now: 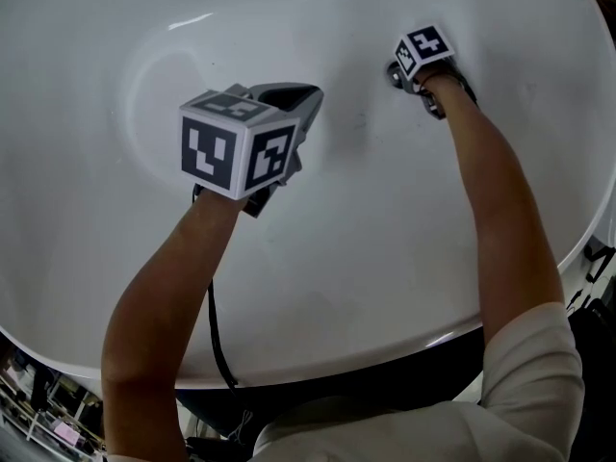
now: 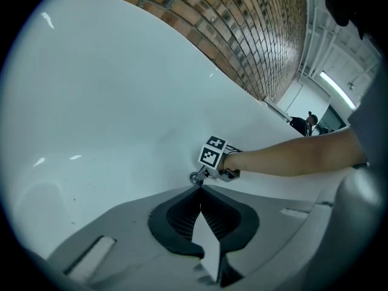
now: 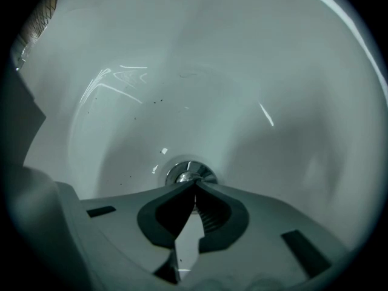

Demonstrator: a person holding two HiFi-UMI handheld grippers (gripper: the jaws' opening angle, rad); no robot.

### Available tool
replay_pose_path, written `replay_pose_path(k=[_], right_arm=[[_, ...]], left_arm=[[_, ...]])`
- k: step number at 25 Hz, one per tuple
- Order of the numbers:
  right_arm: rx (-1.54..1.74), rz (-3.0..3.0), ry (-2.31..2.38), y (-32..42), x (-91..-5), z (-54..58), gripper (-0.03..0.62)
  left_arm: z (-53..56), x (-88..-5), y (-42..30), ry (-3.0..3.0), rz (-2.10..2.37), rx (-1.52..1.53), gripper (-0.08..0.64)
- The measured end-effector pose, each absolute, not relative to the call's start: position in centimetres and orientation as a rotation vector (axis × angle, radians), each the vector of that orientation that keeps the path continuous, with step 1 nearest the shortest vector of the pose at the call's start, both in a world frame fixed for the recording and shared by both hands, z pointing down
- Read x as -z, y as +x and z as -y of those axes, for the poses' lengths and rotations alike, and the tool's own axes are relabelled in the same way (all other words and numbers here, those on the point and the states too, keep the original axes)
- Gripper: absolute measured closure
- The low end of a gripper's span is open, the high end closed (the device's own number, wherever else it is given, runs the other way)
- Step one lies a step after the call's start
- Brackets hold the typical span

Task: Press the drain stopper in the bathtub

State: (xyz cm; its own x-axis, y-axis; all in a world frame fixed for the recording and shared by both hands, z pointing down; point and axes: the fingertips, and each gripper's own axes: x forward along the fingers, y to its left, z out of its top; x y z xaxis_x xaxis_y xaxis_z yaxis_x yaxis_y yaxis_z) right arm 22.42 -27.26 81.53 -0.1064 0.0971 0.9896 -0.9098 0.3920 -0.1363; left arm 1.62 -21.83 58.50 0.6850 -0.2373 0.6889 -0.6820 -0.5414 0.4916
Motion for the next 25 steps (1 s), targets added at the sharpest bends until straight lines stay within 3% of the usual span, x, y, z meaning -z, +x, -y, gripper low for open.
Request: replay_pose_path(k=[25], right_arm=[[-0.939,1.412,0.831,23.1,-80.0,27.2,0.575]], left_arm=[[22.4,-56.7,1.9,2.126,0.708,-0.682,0.552]])
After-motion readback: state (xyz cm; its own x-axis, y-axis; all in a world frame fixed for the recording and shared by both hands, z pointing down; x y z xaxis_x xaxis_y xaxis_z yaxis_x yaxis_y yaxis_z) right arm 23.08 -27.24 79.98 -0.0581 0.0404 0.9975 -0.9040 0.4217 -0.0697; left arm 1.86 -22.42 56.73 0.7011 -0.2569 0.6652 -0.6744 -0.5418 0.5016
